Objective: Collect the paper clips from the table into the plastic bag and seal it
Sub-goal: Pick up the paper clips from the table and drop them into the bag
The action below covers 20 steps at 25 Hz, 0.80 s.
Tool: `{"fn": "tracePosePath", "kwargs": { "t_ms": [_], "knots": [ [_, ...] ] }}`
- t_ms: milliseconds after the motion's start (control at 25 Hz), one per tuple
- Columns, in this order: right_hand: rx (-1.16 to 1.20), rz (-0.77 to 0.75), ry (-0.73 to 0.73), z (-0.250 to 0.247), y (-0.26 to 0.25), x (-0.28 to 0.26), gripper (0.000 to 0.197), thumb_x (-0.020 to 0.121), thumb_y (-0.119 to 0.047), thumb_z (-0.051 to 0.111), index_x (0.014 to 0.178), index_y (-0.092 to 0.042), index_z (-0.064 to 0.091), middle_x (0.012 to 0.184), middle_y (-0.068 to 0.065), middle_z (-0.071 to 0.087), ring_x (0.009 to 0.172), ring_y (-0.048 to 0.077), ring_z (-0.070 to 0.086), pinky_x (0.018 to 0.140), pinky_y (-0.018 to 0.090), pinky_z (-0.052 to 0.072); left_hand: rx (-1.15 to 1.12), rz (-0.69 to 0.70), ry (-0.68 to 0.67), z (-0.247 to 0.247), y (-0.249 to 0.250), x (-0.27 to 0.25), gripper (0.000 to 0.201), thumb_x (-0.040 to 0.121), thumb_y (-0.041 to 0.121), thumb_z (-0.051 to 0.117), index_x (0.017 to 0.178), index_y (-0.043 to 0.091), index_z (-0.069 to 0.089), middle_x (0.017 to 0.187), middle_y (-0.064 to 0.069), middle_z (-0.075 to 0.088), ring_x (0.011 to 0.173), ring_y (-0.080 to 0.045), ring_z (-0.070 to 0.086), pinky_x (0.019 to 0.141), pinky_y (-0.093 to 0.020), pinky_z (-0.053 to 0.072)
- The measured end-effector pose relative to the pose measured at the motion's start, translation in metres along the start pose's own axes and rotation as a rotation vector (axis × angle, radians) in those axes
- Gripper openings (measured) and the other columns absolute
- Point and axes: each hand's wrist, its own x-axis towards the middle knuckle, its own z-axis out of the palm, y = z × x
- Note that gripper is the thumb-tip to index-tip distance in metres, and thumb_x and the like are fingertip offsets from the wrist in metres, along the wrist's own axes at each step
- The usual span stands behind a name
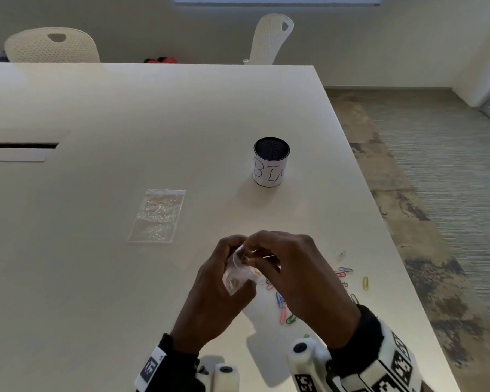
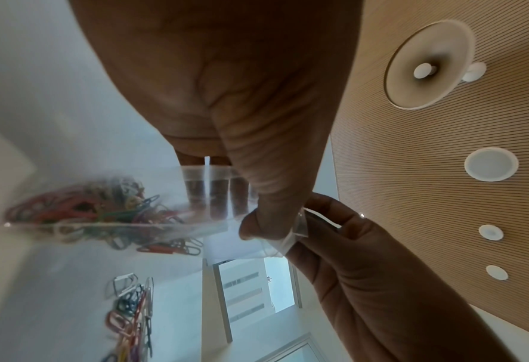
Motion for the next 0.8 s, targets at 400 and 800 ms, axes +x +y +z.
{"fn": "tracePosePath", "kwargs": {
  "t_ms": [400,800],
  "knots": [
    [-0.195,-0.101,-0.304,-0.015,-0.020,0.019,0.023,0.087,-0.021,0.081,0.109,-0.022,0.076,0.108,-0.005,0.075,0.090,0.005,0.070,0.079,0.016,0.057,0.008,0.055,0.022,0.004,0.004,-0.001,0.075,0.075,0.000,0.086,0.135,0.024,0.047,0.112,0.016,0.065,0.102,-0.008,0.067,0.075,-0.010,0.053],
    [-0.168,0.056,-0.055,-0.039,0.058,0.014,0.012,0.094,-0.025,0.074,0.105,-0.024,0.077,0.100,-0.010,0.076,0.086,0.001,0.070,0.082,0.028,0.061,0.123,0.051,0.102,-0.004,-0.011,0.008,0.067,0.078,0.001,0.084,0.131,0.023,0.049,0.097,0.009,0.072,0.095,-0.013,0.072,0.080,-0.012,0.055]
  ]
}}
